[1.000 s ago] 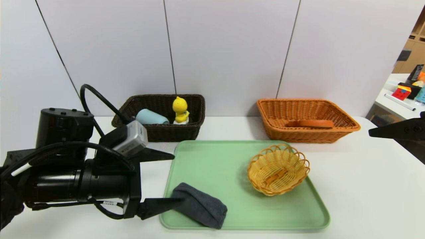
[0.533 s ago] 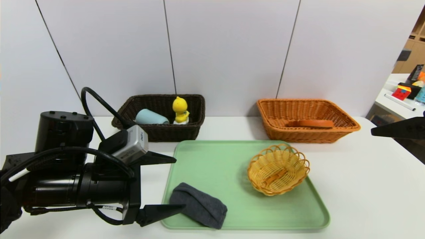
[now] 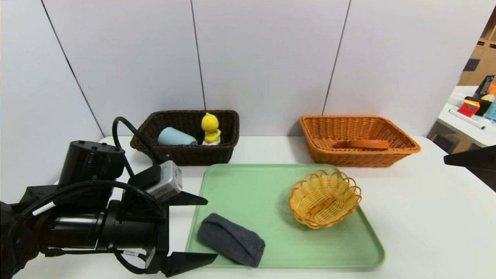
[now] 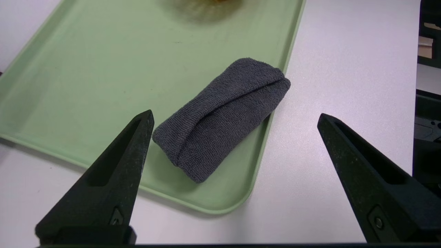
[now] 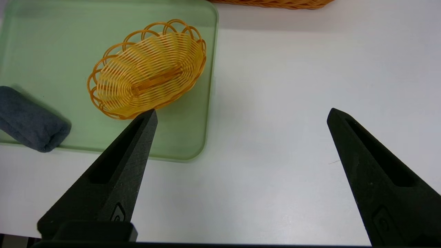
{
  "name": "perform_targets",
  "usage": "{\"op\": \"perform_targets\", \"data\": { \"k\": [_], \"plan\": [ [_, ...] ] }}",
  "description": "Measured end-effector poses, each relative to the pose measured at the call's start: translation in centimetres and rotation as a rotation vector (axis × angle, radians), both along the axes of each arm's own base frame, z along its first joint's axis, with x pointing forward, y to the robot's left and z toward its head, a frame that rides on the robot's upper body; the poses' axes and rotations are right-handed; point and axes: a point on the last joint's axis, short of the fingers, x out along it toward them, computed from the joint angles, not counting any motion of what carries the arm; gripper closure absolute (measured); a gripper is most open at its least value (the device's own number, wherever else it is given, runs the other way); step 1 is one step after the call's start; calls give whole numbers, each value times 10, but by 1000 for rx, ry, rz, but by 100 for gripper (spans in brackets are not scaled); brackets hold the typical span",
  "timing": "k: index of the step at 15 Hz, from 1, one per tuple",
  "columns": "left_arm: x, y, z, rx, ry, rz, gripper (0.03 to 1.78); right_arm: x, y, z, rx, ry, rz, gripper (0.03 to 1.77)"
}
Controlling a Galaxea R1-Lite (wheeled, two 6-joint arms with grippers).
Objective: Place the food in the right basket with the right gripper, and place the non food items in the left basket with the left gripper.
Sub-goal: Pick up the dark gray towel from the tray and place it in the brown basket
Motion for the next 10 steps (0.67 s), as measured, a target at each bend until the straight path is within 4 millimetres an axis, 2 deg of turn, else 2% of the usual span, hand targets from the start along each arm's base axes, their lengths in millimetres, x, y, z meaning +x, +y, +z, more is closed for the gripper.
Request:
{"op": "perform_targets", "data": {
  "k": [10],
  "plan": [
    [19, -10, -20, 53, 54, -6, 12, -1, 0, 1, 1, -8, 6, 10]
  ]
}}
